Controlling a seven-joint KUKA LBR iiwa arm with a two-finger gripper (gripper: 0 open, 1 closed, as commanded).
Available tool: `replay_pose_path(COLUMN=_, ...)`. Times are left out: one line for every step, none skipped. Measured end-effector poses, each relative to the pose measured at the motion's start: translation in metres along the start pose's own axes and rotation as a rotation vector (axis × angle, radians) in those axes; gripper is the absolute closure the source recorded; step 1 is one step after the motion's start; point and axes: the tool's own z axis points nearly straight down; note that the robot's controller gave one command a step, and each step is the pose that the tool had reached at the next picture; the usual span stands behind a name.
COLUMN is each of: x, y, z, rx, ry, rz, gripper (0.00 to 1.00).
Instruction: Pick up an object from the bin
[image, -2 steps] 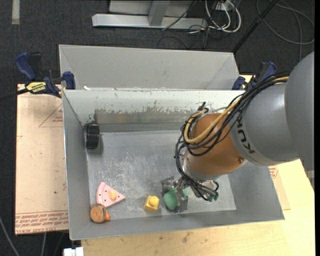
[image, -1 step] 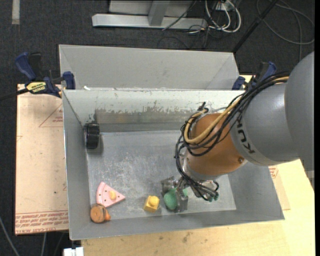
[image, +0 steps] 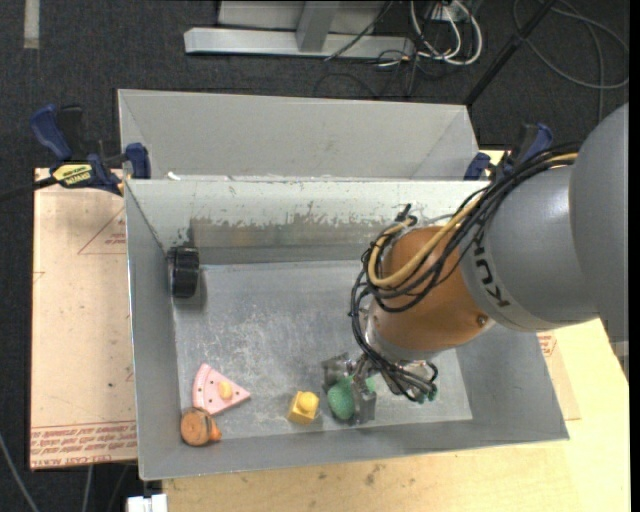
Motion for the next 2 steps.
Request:
replay_pose_path(x=0.0, y=0.0, z=0.0, rx=0.0, ry=0.0, rz=0.0, gripper=1.0)
replay_pose_path(x=0.0, y=0.0001, z=0.0, rx=0.0, ry=0.0, rz=-0.001, gripper=1.0)
